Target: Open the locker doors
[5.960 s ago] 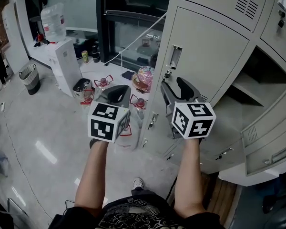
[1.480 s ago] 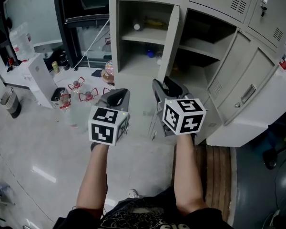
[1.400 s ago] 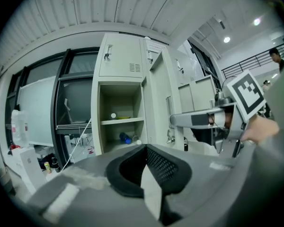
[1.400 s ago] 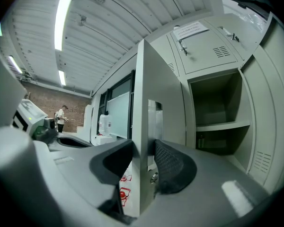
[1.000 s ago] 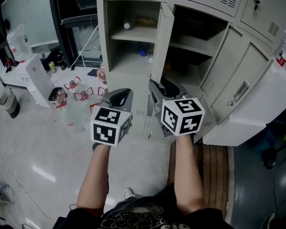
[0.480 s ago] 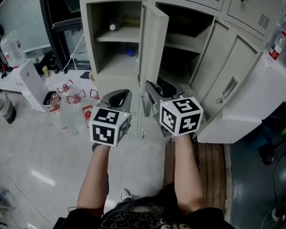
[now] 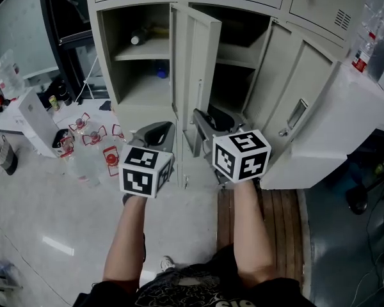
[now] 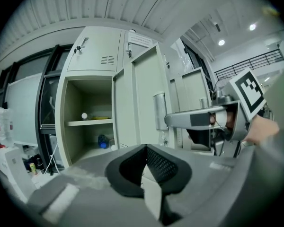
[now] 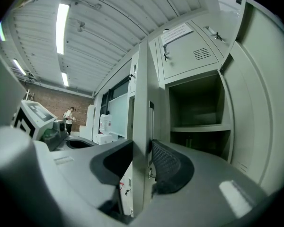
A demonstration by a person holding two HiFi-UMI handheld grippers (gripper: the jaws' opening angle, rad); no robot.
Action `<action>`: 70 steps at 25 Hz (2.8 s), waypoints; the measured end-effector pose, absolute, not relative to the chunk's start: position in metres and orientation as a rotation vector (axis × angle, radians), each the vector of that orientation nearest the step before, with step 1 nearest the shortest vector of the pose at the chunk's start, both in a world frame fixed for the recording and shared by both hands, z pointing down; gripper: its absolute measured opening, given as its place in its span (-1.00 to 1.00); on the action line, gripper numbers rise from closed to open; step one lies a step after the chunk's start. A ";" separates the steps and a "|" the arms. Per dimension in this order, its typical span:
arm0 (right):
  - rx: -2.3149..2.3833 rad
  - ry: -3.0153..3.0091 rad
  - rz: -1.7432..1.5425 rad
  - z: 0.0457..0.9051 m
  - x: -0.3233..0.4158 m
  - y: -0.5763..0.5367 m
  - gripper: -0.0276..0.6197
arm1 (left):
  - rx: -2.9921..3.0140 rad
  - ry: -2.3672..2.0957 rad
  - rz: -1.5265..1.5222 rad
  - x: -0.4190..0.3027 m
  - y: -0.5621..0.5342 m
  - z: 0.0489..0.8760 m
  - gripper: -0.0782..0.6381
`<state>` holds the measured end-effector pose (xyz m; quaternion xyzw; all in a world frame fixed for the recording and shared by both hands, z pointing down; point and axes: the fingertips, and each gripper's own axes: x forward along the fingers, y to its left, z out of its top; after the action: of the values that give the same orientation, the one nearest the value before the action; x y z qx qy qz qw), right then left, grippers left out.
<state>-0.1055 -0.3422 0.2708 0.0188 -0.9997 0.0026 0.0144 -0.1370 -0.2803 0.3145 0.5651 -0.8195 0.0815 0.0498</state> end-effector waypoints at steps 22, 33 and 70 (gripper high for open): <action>0.102 -3.107 -0.027 0.270 -0.104 -0.343 -0.53 | 1.737 -2.488 0.256 -0.136 -0.278 0.314 -0.78; 0.172 -3.095 -0.059 0.267 -0.102 -0.323 -0.53 | 1.744 -2.488 0.254 -0.146 -0.250 0.312 -0.78; -0.163 -3.033 -0.038 0.302 -0.205 -0.152 -0.63 | 1.357 -2.682 0.222 -0.247 -0.049 0.318 -0.78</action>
<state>-0.2046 -0.1516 0.3021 -0.0536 -0.9971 -0.0125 0.0519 -0.2466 -0.0486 0.3183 0.4493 -0.8881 0.0737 0.0637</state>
